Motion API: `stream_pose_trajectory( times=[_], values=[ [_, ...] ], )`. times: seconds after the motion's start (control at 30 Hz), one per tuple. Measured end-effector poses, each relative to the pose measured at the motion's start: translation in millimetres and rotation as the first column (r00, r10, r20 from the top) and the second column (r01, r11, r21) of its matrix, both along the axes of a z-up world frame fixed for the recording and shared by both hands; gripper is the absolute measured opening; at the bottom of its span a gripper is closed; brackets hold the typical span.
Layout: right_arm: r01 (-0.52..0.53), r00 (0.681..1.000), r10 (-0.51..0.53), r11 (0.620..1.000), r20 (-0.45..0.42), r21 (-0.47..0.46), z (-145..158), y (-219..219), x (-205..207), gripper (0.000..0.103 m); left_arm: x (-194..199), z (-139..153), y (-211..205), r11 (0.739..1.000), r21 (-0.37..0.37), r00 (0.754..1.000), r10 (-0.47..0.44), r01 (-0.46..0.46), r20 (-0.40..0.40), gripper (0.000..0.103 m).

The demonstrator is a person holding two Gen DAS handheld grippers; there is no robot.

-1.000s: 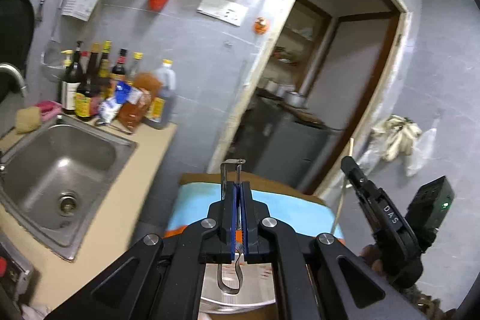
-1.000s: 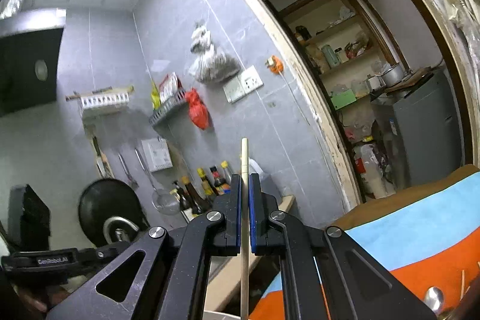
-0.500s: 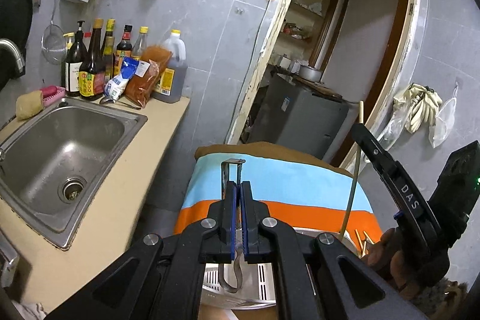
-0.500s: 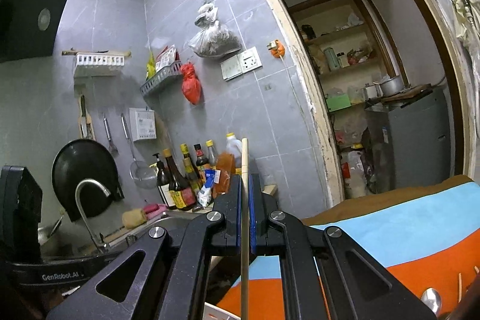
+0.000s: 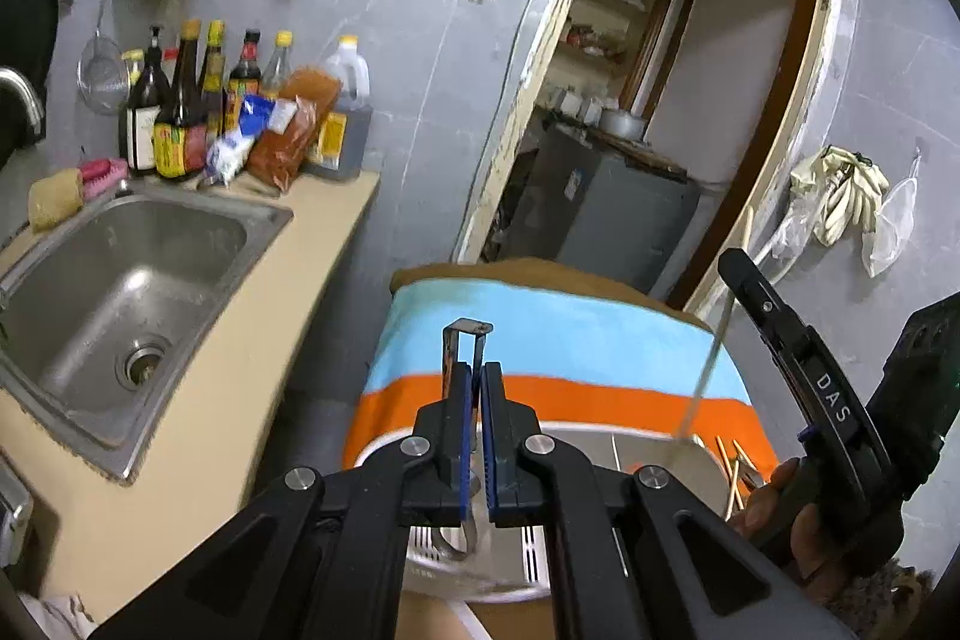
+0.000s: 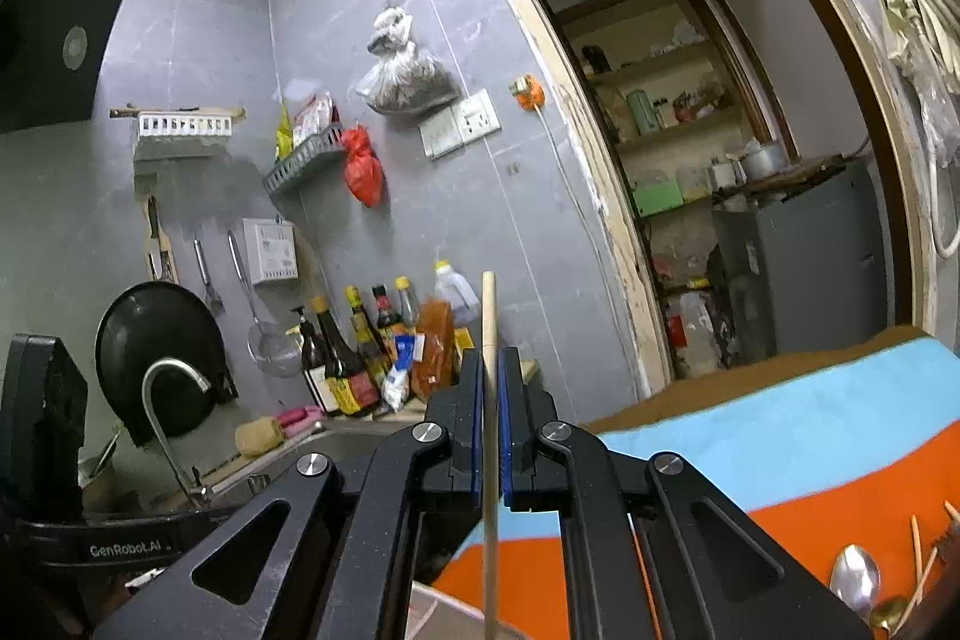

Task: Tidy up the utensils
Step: 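Carry the spoon and chopstick to the white holder and open both tools, then move both tools back to the remaining utensils on the cloth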

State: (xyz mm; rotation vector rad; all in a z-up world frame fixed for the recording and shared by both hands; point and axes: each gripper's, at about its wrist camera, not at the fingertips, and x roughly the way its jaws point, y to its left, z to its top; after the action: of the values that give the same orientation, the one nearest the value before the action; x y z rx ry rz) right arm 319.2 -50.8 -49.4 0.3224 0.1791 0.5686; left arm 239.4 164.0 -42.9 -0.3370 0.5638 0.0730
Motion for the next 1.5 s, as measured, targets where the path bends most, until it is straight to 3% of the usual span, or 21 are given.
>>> stream_pose_trajectory(
  times=[0.1, 0.23, 0.33, 0.37, 0.4, 0.47, 0.53, 0.63, 0.77, 0.9, 1.1, 1.3, 1.5],
  values=[
    [-0.014, 0.999, 0.014, 1.0, -0.04, -0.004, -3, -6, -1, 0.03, 1, -4, 1, 1.0, -0.028, 0.999, 0.001, -0.002, -0.038, 0.007],
    [-0.017, 0.998, 0.016, 1.0, -0.066, -0.008, -4, -18, -8, 0.03, -2, -1, -1, 0.999, -0.039, 0.999, 0.001, -0.003, -0.037, 0.019],
    [-0.013, 0.997, 0.012, 1.0, -0.082, -0.017, -1, -30, -15, 0.031, -8, 6, -4, 0.999, -0.051, 1.0, 0.006, -0.006, -0.004, 0.045],
    [-0.006, 0.996, 0.004, 1.0, -0.085, -0.024, 0, -35, -17, 0.033, -10, 8, -5, 0.998, -0.058, 1.0, 0.011, -0.011, 0.007, 0.058],
    [0.002, 0.996, -0.004, 1.0, -0.089, -0.03, 2, -39, -19, 0.038, -12, 12, -7, 0.998, -0.066, 1.0, 0.018, -0.017, 0.018, 0.064],
    [0.024, 0.994, -0.028, 0.999, -0.104, -0.038, 7, -52, -24, 0.047, -14, 18, -13, 0.997, -0.072, 0.999, 0.018, -0.016, 0.031, 0.065],
    [0.058, 0.992, -0.062, 0.997, -0.108, -0.042, 13, -70, -32, 0.056, -13, 24, -22, 0.999, -0.052, 0.999, 0.01, -0.008, 0.033, 0.068],
    [0.091, 0.991, -0.096, 0.995, -0.098, -0.05, 20, -94, -42, 0.066, -15, 36, -43, 1.0, 0.001, 0.998, -0.005, 0.005, 0.068, 0.083],
    [0.155, 0.981, -0.164, 0.984, -0.1, -0.092, 31, -129, -51, 0.089, -19, 50, -75, 0.998, 0.064, 0.991, -0.025, 0.017, 0.131, 0.097],
    [0.203, 0.973, -0.218, 0.965, -0.079, -0.164, 39, -159, -62, 0.101, -21, 57, -114, 0.989, 0.146, 0.982, -0.042, 0.015, 0.187, 0.102],
    [0.246, 0.962, -0.266, 0.938, -0.055, -0.245, 48, -199, -70, 0.102, -18, 51, -168, 0.977, 0.21, 0.977, -0.089, 0.047, 0.195, 0.102],
    [0.275, 0.953, -0.298, 0.923, -0.05, -0.27, 46, -240, -72, 0.102, -12, 35, -211, 0.971, 0.225, 0.977, -0.117, 0.076, 0.176, 0.102],
    [0.267, 0.946, -0.307, 0.919, -0.1, -0.29, 20, -279, -56, 0.102, 8, 4, -240, 0.975, 0.191, 0.983, -0.141, 0.117, 0.117, 0.102]
  ],
)
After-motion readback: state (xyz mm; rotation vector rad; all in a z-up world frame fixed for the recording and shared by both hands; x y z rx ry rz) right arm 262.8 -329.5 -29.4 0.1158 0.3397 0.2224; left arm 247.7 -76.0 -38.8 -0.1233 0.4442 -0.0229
